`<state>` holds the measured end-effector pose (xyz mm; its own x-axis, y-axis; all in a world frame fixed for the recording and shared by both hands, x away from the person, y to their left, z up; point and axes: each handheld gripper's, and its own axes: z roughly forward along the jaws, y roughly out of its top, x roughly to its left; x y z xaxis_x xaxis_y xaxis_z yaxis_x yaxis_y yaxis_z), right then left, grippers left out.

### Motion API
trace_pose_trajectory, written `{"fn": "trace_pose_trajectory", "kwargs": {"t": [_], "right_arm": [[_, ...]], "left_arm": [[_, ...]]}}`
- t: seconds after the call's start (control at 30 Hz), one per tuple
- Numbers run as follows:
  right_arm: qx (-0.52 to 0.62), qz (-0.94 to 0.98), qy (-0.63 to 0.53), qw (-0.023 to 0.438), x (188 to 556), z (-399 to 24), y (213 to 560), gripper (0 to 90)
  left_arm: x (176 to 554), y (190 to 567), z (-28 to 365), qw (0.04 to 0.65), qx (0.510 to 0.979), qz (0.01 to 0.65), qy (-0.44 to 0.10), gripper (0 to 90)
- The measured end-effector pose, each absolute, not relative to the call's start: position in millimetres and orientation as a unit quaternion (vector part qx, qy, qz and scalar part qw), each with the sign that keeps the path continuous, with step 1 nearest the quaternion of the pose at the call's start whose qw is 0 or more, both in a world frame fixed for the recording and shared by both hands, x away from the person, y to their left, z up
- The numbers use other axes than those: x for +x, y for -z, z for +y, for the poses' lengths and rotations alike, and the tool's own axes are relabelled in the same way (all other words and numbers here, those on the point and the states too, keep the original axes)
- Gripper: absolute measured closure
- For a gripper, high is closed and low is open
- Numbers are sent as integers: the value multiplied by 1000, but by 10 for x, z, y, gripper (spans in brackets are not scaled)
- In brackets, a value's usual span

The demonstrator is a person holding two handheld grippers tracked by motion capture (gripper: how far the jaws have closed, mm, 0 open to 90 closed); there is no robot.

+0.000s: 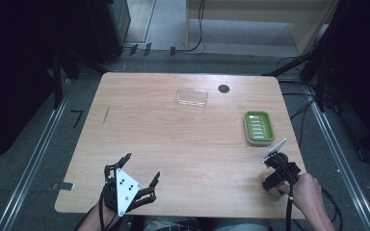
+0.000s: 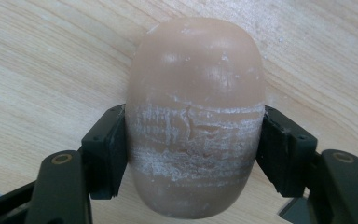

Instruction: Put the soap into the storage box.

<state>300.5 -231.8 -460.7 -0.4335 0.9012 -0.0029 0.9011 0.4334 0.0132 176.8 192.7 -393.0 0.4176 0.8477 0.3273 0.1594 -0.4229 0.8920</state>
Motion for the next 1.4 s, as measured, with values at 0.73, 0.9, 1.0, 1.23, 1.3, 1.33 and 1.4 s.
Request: {"fn": "trace_pose_trajectory", "kwargs": {"t": [0.73, 0.9, 1.0, 1.23, 1.3, 1.33, 1.4], "right_arm": [[524, 852, 4, 0, 3090, -2346, 4483, 335], [524, 852, 1, 2, 3133, -2359, 4443, 335], [525, 851, 3, 2, 3155, -2358, 4421, 335], [521, 854, 3, 2, 3217, -2360, 4404, 335], [523, 852, 6, 0, 3241, -2348, 4386, 335], [522, 853, 6, 2, 3256, -2349, 4381, 335], [521, 854, 6, 2, 3276, -2345, 4372, 335]], "left_arm": [[1778, 3930, 1922, 416, 733, 343, -414, 99], [1778, 3930, 1924, 416, 733, 344, -414, 98], [1777, 3929, 1928, 415, 732, 345, -415, 98], [1778, 3930, 1924, 415, 733, 345, -415, 98], [1777, 3930, 1924, 415, 733, 345, -414, 99], [1776, 3930, 1924, 415, 733, 344, -415, 98], [1776, 3930, 1924, 415, 733, 344, -415, 99]]}}
